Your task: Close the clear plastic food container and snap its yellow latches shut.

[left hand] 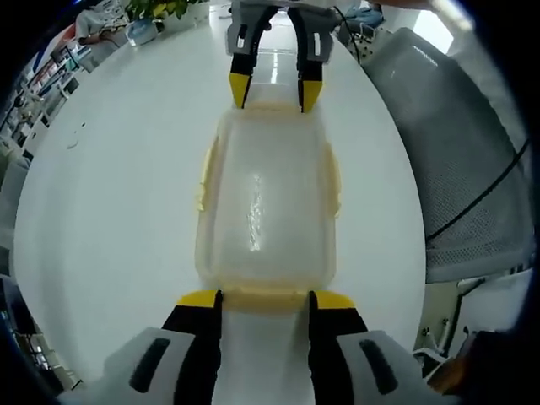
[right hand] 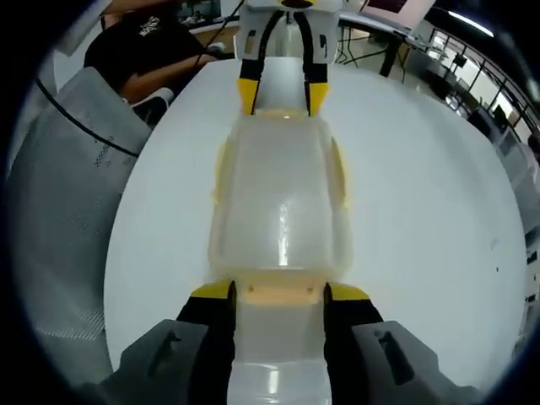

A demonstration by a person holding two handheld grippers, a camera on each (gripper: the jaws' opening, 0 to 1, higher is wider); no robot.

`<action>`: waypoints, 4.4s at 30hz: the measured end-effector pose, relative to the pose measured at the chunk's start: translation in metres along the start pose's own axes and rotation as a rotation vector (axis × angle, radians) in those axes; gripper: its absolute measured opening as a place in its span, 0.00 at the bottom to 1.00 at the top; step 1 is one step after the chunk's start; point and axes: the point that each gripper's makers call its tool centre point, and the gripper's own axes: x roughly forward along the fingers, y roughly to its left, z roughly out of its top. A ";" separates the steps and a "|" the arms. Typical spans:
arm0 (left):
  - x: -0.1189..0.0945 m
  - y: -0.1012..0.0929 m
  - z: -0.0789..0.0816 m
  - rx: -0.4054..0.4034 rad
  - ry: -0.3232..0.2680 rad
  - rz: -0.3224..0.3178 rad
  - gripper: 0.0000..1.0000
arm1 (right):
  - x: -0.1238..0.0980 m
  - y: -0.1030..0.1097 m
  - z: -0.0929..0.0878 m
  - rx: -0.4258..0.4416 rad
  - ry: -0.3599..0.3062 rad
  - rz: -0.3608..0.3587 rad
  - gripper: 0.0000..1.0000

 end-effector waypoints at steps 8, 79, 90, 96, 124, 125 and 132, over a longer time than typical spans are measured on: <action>-0.001 -0.001 0.000 0.002 0.011 0.004 0.34 | 0.000 0.000 0.001 -0.013 -0.001 0.008 0.37; -0.064 -0.022 0.050 -0.084 0.032 0.047 0.33 | -0.085 0.006 0.011 -0.115 -0.064 -0.008 0.35; -0.056 -0.025 0.085 -0.081 0.021 0.040 0.33 | -0.103 0.006 -0.018 -0.112 -0.053 -0.010 0.36; -0.047 -0.023 0.105 -0.069 0.044 0.036 0.33 | -0.109 0.005 -0.041 -0.098 -0.032 -0.004 0.36; -0.011 -0.016 0.212 -0.049 0.018 -0.014 0.33 | -0.155 0.002 -0.147 -0.039 -0.005 0.009 0.36; -0.009 -0.016 0.215 -0.049 0.017 -0.014 0.33 | -0.156 0.001 -0.149 -0.038 -0.005 0.010 0.36; -0.002 -0.015 0.229 -0.043 0.029 -0.023 0.33 | -0.161 0.001 -0.164 -0.033 0.003 0.022 0.36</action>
